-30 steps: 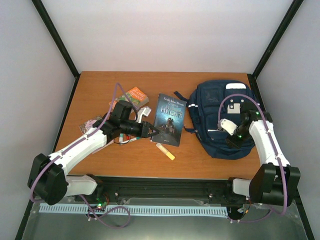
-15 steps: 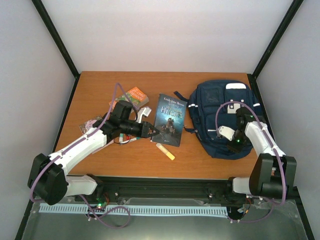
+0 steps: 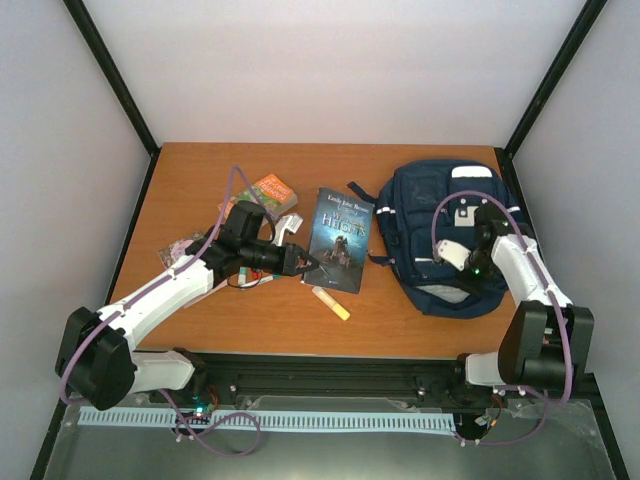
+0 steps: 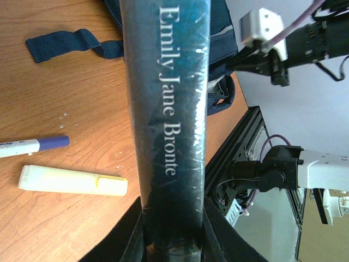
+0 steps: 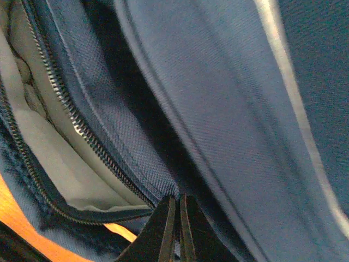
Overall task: Pack the student bag
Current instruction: Place the book in the student bag.
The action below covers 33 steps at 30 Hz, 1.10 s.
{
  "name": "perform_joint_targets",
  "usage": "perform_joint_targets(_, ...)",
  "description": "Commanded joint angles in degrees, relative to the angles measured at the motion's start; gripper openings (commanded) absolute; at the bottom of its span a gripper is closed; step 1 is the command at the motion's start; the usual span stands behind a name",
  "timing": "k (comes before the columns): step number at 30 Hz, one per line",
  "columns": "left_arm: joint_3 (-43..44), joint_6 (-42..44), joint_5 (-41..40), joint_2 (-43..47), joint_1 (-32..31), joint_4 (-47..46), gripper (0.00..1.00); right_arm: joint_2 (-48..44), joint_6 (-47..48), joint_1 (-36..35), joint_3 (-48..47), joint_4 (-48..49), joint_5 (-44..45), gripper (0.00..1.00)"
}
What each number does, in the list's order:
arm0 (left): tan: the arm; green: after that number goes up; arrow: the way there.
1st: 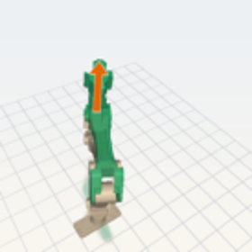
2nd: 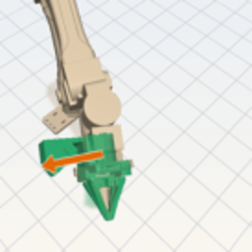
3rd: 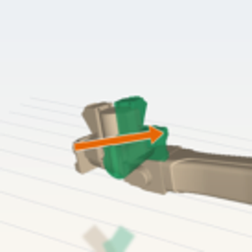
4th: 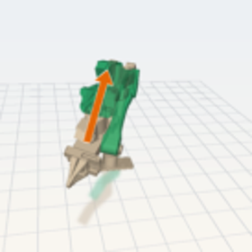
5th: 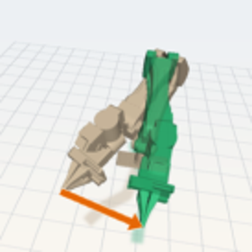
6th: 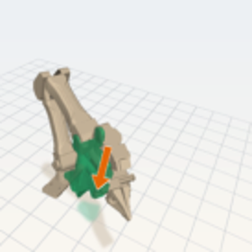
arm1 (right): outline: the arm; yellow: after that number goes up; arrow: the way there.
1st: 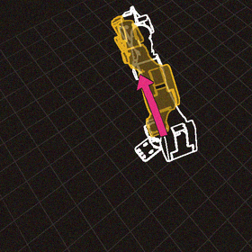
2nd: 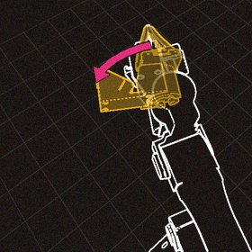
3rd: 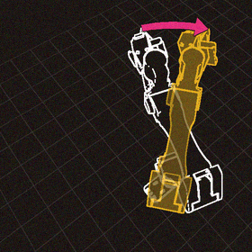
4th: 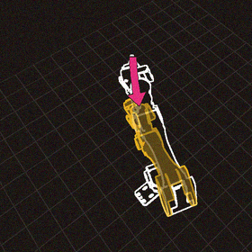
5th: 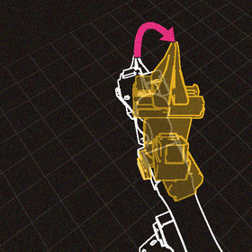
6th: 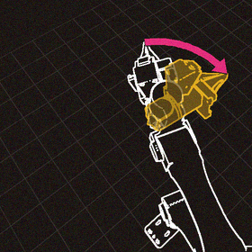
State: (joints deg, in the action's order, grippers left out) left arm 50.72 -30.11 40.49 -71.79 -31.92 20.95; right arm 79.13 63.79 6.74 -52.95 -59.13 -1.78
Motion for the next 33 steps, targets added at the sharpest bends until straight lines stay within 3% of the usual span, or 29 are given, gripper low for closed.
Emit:
perform_joint_targets(1,2.0,0.5,2.6,1.7,-0.1,-7.3,0.01,-5.0,-1.3,0.1,-7.7,-1.8,-6.4,0.03)
perform_joint_targets(11,2.3,0.4,3.1,0.8,-0.1,-7.5,0.01,-8.3,-2.5,-0.1,-12.7,-6.8,-12.5,0.03)
perform_joint_targets(19,2.1,0.3,3.1,0.7,-0.1,-7.4,0.01,-8.0,-5.0,-2.4,-4.7,-3.4,-16.2,0.03)
perform_joint_targets(25,1.9,0.3,3.1,0.6,-0.1,-7.5,0.01,-11.0,-3.9,-3.9,3.9,0.8,-12.9,0.03)
perform_joint_targets(33,1.8,-0.2,3.2,-0.5,-0.2,-8.3,0.01,-12.1,-3.8,-3.9,7.9,4.8,-11.5,0.16)
